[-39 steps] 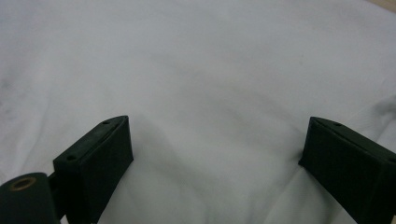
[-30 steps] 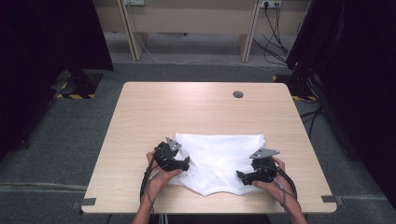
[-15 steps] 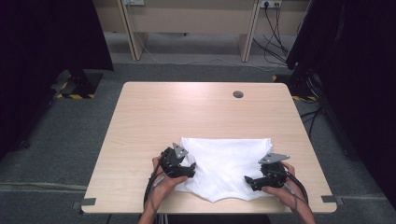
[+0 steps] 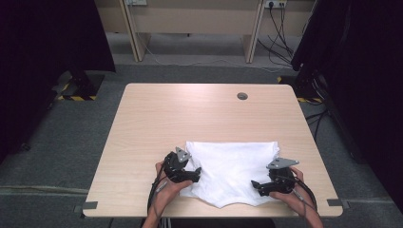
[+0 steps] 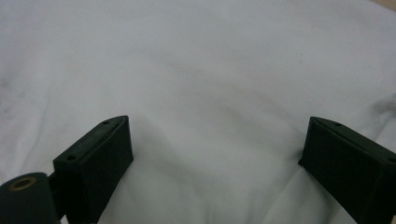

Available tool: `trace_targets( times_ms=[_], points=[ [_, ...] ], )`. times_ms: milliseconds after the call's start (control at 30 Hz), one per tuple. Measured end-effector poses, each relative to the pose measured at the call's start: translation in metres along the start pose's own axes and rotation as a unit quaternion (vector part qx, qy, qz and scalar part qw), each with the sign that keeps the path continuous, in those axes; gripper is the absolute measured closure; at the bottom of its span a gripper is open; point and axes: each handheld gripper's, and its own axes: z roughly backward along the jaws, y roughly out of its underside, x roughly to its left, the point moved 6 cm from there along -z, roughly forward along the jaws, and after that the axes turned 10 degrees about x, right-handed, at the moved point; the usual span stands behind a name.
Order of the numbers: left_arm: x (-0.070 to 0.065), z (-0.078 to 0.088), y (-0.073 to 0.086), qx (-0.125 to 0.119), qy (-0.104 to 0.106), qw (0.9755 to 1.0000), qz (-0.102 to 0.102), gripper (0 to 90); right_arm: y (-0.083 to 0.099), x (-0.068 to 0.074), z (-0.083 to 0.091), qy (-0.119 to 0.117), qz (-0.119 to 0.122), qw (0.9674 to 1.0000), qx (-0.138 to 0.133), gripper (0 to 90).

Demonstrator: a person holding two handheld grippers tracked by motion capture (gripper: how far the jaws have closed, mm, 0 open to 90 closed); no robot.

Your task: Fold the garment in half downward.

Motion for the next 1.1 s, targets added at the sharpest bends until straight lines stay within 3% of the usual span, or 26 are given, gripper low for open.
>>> trace_targets(
  times_ms=[233,533,1100],
  points=[
    [0.0,0.002,-0.001,0.0,0.004,1.0,-0.003,12.5,0.0,0.0,0.0,0.0,0.0,1.0,-0.002,8.8],
    [0.012,0.021,-0.002,-0.031,0.005,0.9995,0.003,11.5,0.0,0.0,0.0,0.0,0.0,1.0,-0.002,8.7],
    [0.041,0.039,0.025,-0.059,0.01,0.9978,0.028,6.2,0.0,0.0,0.0,0.001,-0.002,1.0,0.0,8.5]
  ],
)
